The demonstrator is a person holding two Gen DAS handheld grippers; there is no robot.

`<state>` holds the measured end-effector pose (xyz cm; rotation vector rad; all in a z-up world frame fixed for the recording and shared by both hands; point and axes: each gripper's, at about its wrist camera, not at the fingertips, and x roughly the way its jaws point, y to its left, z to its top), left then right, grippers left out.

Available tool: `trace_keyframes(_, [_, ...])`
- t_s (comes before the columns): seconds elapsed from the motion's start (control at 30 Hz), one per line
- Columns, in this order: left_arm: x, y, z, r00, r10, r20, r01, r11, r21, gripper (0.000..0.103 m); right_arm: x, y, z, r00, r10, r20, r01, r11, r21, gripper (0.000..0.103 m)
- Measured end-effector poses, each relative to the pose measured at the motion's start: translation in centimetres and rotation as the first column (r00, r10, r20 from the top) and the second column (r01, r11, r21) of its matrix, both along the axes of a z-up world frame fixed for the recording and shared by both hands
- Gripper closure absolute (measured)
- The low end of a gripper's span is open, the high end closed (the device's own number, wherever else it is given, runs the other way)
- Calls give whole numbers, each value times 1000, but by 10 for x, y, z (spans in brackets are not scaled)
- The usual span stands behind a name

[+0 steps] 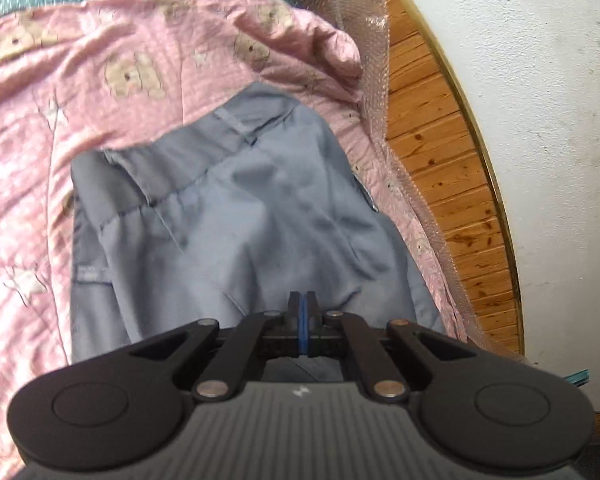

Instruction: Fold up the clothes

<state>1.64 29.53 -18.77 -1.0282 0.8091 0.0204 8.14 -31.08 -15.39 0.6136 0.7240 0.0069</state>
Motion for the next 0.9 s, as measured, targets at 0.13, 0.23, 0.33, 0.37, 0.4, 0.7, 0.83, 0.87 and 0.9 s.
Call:
trace_keyframes(0.13, [20,-24,0,999,-48,21,48,998,-30,89,-18,-38,-66,983,-164,-81,181,941,287,28])
trace_keyframes(0.23, [35,-36,5,995,-96,41,97,995,-23,89,-13,-66,-91,963,-258,-73,259,824,504,18])
trace_keyframes(0.33, [46,-47,9,990,-134,33,134,991,3,89,-7,-89,-105,936,-338,-103,328,722,610,15])
trace_keyframes(0.37, [49,-49,11,989,-142,31,142,990,11,89,-5,-96,-110,926,-357,-121,347,683,643,14])
trace_keyframes(0.4, [50,-49,13,989,-143,36,142,990,19,89,-3,-102,-114,916,-375,-140,365,642,674,14])
trace_keyframes(0.7, [54,-58,12,993,-120,16,120,993,23,76,-22,-136,-121,934,-328,-139,342,716,609,13])
trace_keyframes(0.83, [58,-67,8,991,-134,-4,134,991,26,76,27,-160,-117,926,-357,-122,366,770,523,68])
trace_keyframes(0.87, [59,-69,7,990,-137,-9,138,990,27,76,39,-161,-114,929,-343,-136,364,791,491,91])
trace_keyframes(0.9, [60,-71,6,990,-141,-13,141,990,27,76,40,-160,-100,934,-342,-100,348,813,467,93])
